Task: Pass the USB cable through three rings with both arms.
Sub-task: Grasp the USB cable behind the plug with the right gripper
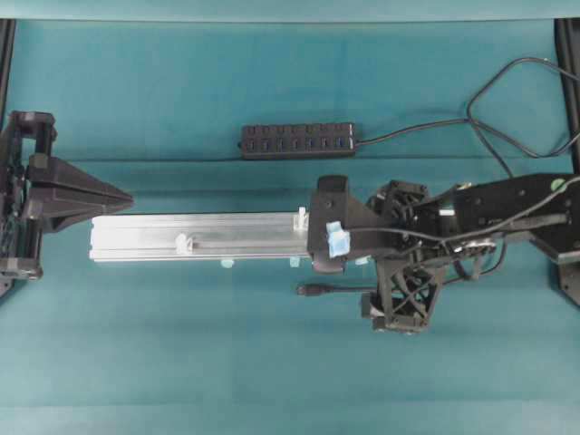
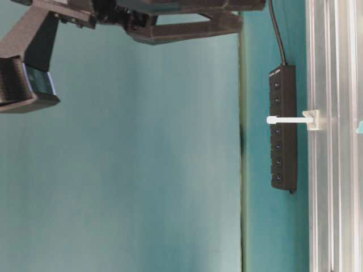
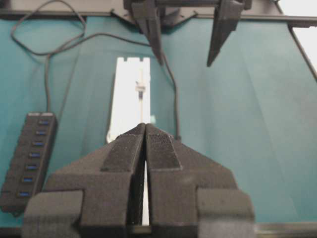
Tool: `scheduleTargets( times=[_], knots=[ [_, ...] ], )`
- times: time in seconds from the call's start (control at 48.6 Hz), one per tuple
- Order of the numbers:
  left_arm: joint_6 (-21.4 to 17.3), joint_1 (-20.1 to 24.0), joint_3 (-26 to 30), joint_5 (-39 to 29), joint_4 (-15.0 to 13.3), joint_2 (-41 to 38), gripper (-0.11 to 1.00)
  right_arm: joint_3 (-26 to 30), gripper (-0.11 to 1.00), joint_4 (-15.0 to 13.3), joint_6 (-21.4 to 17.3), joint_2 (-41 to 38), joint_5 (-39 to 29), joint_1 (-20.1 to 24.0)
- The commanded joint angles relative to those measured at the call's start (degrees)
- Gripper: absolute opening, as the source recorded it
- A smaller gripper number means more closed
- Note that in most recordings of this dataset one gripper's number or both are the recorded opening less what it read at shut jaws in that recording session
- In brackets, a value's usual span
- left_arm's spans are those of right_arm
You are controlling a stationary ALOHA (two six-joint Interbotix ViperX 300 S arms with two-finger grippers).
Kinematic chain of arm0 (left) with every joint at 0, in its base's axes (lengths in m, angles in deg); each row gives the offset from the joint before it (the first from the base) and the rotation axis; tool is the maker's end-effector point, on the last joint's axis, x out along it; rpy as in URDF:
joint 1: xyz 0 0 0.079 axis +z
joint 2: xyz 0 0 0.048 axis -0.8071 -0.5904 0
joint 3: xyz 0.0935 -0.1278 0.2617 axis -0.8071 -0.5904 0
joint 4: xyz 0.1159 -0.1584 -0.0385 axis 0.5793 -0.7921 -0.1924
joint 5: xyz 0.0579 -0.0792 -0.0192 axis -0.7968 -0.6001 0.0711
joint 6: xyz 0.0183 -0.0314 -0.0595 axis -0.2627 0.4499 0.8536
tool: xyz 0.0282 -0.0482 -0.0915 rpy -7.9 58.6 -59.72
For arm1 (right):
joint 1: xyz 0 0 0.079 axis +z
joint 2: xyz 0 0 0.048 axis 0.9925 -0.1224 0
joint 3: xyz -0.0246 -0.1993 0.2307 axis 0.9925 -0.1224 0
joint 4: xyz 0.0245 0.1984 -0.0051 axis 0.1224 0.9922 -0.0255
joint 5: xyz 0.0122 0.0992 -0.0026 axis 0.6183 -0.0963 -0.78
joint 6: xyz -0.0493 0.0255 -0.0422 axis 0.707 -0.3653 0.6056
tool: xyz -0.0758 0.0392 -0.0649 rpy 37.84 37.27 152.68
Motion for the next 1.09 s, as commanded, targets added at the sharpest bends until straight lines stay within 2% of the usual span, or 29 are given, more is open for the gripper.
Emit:
scheduleTargets(
  times=[0.0, 0.144, 0.762, 1.071],
  knots=[
    [0.0, -0.4, 1.5, 0.3, 0.1, -0.2, 0.02, 0.1, 0.84, -0.5, -0.4, -0.6, 0.7, 0.2],
    [0.1, -0.5, 1.5, 0.3, 0.2, -0.2, 0.02, 0.1, 0.83, -1.5, -0.4, -3.0, 0.7, 0.2],
    [0.1, -0.4, 1.5, -2.9, 0.2, -0.2, 0.02, -0.2, 0.80, -1.5, 0.4, -10.0, 6.3, 0.4],
    [0.1, -0.4, 1.5, -2.9, 0.2, -0.2, 0.02, -0.2, 0.80, -1.9, 3.0, -14.0, 9.3, 0.8]
  ],
)
